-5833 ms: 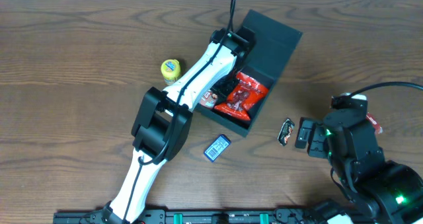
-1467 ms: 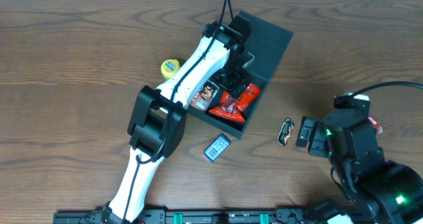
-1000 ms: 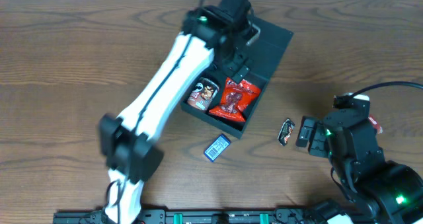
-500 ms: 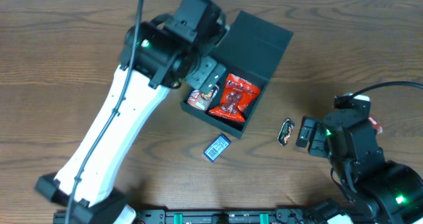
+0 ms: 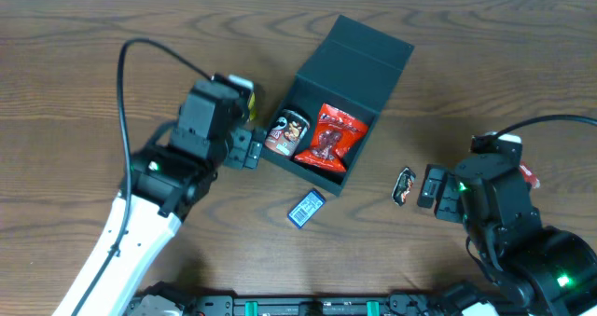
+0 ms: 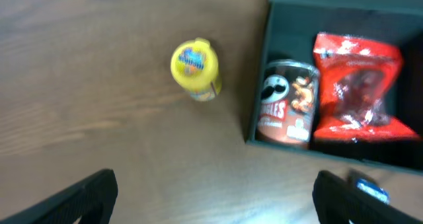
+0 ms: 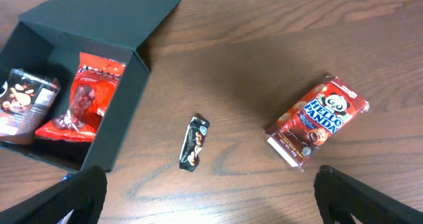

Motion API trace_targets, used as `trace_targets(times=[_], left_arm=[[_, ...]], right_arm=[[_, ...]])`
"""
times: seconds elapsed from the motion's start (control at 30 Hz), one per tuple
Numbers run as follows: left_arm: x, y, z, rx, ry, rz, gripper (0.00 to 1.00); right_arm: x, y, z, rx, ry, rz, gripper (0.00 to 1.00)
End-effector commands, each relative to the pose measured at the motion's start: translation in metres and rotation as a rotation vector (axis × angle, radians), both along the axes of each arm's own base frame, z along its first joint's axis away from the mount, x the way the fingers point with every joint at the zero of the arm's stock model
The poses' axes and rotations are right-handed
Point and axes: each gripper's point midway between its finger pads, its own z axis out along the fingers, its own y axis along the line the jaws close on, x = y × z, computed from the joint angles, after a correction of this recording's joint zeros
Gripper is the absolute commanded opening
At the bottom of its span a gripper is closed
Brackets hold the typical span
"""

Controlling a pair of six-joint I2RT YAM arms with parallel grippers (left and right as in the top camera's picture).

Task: Pack container
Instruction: 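Release the can and withdraw the left gripper from the box, then move the left gripper over the yellow Mentos container and descend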

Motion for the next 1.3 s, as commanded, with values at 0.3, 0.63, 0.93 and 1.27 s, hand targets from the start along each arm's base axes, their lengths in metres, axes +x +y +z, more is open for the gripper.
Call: trace_targets(times=[0.3, 0.63, 0.93, 1.27], left_arm=[[0.008, 0.033, -0.096, -0.064, -0.040, 0.255, 0.95], [0.037, 0.044, -0.132, -0.168, 0.005, 0.352, 0.95], [0.057, 0.017, -0.160, -0.251, 0.027, 0.259, 0.95], [0.075, 0.010, -0.164, -0.248, -0.031, 0.208, 0.95]], right_arm=[[0.000, -0.005, 0.001, -0.012, -0.010, -0.027, 0.99], [0.001, -0.006, 0.001, -0.018, -0.013, -0.032, 0.99], [0.000, -0.007, 0.001, -0.025, -0.012, -0.036, 0.99], [0.000, -0.007, 0.001, -0.025, -0.013, -0.037, 0.99]])
